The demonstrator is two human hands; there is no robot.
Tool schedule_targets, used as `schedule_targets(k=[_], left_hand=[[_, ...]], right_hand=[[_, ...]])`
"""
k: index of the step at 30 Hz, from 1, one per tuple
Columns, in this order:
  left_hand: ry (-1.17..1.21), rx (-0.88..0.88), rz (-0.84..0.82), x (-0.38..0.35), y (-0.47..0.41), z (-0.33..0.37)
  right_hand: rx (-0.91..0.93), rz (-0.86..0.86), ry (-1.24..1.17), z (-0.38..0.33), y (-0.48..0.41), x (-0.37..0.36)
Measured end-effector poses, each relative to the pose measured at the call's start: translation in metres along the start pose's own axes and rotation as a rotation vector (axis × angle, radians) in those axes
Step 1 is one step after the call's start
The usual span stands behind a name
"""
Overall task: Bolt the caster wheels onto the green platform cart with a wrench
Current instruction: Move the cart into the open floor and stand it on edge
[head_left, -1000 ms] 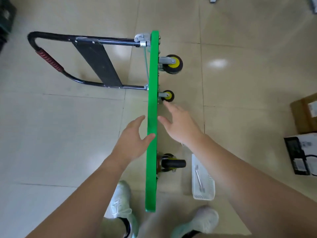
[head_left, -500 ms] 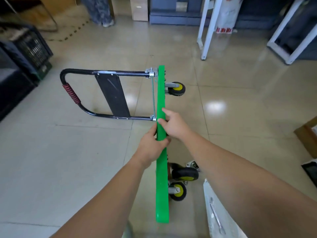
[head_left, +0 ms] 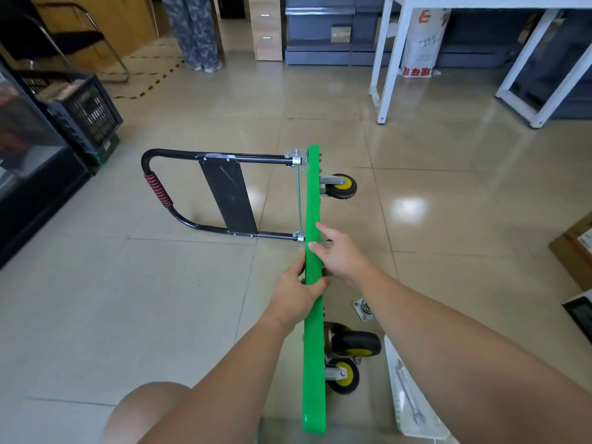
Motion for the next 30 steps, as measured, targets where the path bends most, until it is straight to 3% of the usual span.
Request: schedule_targets(k=[15, 30], left_hand=[[-0.050, -0.017, -0.021, -0.017, 0.069, -0.022], [0.009, -0.018, 0.040, -0.018, 0.074, -0.034]], right_hand=[[0.024, 0.009, 0.085, 0.011, 0.077, -0.004], [0.033, 0.002, -0.059, 0.018, 0.086, 0.000]])
Point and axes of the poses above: each hand's wrist, its own y-axis away from the middle knuckle, its own x-axis out of the back of the hand, z = x × y, the point moved 8 cm from there along -y, towards the middle knuckle, and after that the axes turned 8 degrees about y, right-handed, at the moved point
